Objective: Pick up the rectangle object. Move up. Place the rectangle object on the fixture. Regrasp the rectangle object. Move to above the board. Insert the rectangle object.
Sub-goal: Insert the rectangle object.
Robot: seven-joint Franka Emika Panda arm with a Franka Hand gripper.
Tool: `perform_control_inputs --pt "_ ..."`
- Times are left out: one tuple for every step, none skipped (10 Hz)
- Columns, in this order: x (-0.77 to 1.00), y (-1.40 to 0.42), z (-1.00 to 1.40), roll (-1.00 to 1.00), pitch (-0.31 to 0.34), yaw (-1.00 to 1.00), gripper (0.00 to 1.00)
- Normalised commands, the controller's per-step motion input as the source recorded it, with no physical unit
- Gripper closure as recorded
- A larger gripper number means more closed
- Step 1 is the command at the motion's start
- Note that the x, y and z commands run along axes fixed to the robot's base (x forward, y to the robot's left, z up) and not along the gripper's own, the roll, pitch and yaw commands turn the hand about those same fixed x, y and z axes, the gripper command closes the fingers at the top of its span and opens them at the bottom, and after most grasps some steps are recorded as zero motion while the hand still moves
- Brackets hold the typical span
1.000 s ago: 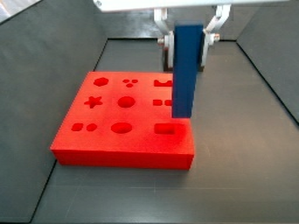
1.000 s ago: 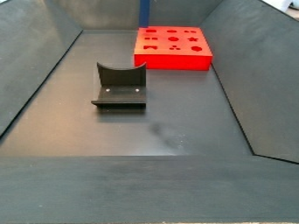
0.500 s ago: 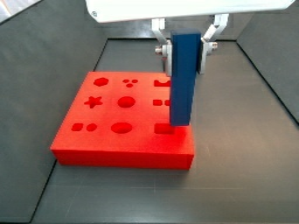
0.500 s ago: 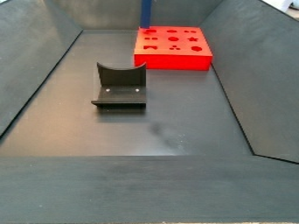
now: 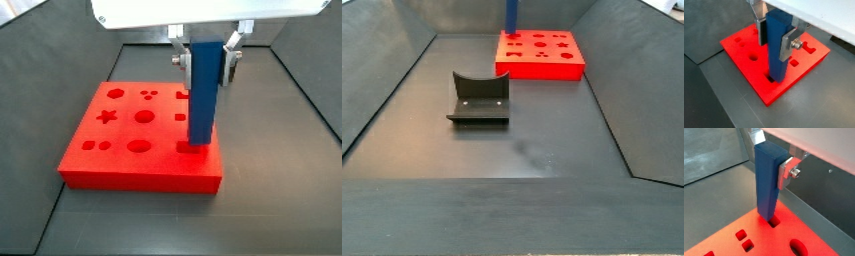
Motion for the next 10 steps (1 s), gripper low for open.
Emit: perform_control_inputs --pt "0.00 -0.08 0.00 0.11 0.106 0.00 1.00" --pt "0.00 -0.15 0.00 0.22 0.219 0.00 1.00" --pt "0.02 -0.06 0.00 0.04 0.077 0.00 1.00" --pt "0.00 0.00 -0.03 0.00 0.000 0.00 1.00" --pt "-0.11 -0.01 -0.16 0.07 0.020 0.00 1.00" --pt "-0.11 -0.04 -0.17 0.08 0.023 0.00 1.00" --pt "-0.04 0.00 -0.07 0.00 0.000 0.00 1.00" --pt "-0.01 0.00 -0.02 0.00 0.000 0.00 1.00" --pt "-0.02 0.00 0.00 0.00 0.000 0.00 1.00" --pt "-0.01 -0.02 0.00 0.00 0.000 0.00 1.00"
